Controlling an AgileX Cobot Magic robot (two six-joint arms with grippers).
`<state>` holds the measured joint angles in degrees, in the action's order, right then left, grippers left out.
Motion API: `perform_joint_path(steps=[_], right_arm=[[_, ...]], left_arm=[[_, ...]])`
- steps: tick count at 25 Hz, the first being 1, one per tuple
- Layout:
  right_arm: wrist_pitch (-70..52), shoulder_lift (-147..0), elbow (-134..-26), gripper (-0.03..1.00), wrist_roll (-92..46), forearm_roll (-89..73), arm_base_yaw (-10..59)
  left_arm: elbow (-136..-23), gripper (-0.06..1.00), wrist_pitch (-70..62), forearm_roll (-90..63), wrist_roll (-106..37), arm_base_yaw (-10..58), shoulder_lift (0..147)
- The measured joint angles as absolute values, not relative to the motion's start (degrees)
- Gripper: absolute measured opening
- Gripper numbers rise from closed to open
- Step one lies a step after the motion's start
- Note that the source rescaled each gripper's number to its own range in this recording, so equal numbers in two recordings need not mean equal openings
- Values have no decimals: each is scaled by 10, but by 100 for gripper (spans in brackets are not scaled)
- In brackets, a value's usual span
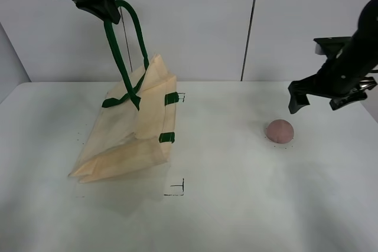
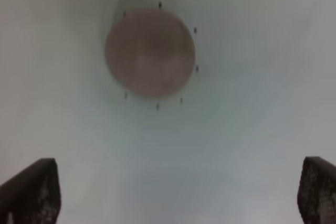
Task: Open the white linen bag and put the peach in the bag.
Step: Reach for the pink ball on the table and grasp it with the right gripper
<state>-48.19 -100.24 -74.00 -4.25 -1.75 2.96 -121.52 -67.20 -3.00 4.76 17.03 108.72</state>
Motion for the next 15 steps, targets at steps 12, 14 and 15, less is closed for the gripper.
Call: perform_joint_path(steps=[12,14,15], right_arm=[[-432,-1201,-830,100,-36,-18,62],[-420,-1219,-831,100,-36,-18,62],[-415,-1226,-832,100,-36,-17,62]], left_arm=[[-1215,0,-672,-30,47,170,1087],[-1215,0,-672,-30,47,170,1087],[-1215,0,-672,-30,47,170,1087]])
